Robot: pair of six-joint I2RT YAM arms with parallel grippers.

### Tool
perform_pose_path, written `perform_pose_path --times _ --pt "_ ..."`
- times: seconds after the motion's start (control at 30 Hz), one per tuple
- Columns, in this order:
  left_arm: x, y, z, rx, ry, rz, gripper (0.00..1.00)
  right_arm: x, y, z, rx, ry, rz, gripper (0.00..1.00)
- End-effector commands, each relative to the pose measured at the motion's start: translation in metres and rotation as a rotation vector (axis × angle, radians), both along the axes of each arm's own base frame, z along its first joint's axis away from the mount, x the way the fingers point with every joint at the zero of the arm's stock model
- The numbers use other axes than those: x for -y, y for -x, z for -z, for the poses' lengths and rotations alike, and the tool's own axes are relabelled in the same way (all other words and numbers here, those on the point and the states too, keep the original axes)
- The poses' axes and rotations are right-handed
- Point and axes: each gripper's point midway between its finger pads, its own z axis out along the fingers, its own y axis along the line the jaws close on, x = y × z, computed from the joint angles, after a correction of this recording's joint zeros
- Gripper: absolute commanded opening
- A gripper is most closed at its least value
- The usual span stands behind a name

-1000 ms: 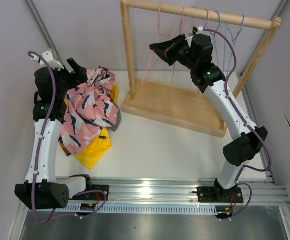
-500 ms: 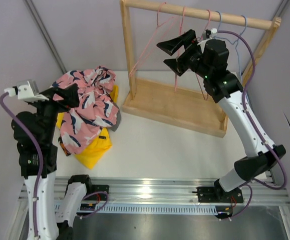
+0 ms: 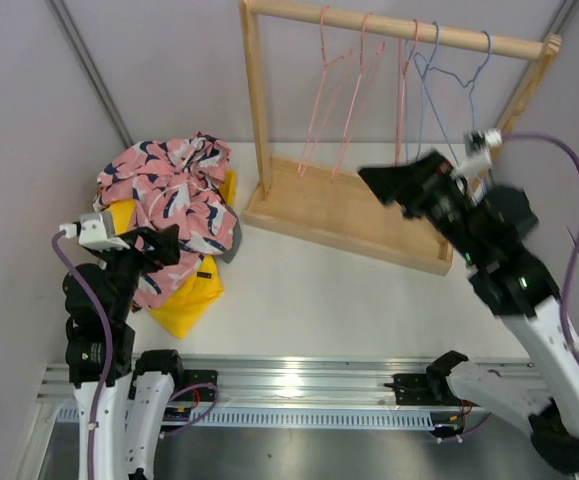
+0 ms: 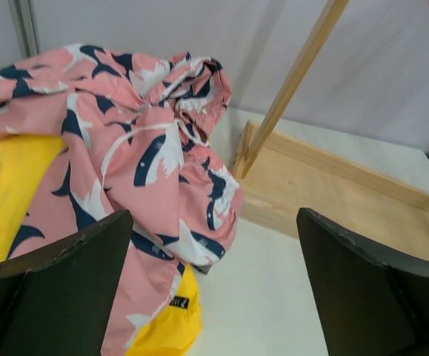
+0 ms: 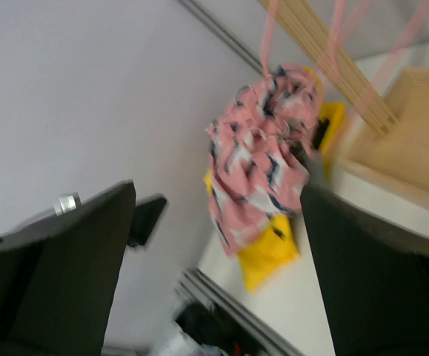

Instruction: Remove the shorts from the hanger

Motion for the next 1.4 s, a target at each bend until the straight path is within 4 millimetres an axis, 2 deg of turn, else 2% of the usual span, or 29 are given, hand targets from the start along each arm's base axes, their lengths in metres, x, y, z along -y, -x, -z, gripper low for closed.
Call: perform_pose_path --times 0.0,0.07,0.1,0.13,0.17,0.2,0.33,0.4,0.6,0.77,1.37 --pt "0.013 0.007 0.011 0.019 0.004 0.073 0.99 0.073 0.033 0.021 0.208 0.107 0.259 0.99" --pt "0.014 0.008 0.021 0.012 0.01 0.073 0.99 0.096 0.047 0.047 0.228 0.129 0.327 1.0" --pt "0.014 0.009 0.025 0.013 0.013 0.075 0.99 0.116 0.06 0.066 0.231 0.135 0.379 1.0" --pt "0.015 0.009 0.031 0.005 0.023 0.075 0.99 0.125 0.065 0.077 0.226 0.157 0.401 0.99" --pt "0.014 0.009 0.032 0.009 0.029 0.07 0.99 0.133 0.07 0.097 0.201 0.232 0.411 0.99" --pt "0.014 0.009 0.034 0.011 0.036 0.067 0.99 0.143 0.079 0.106 0.212 0.245 0.431 0.99" --pt "0.015 0.006 0.04 0.001 0.046 0.069 0.99 0.162 0.091 0.141 0.162 0.331 0.466 0.99" --pt "0.016 0.006 0.042 -0.008 0.047 0.075 0.99 0.166 0.091 0.154 0.139 0.371 0.478 1.0" --pt "0.025 0.003 0.044 -0.021 0.047 0.124 0.99 0.171 0.085 0.164 0.105 0.422 0.51 0.99" --pt "0.028 0.002 0.049 -0.041 0.048 0.139 0.99 0.152 0.085 0.161 0.139 0.408 0.419 0.99" --pt "0.033 0.0 0.052 -0.059 0.046 0.165 1.0 0.15 0.092 0.152 0.192 0.367 0.397 0.99"
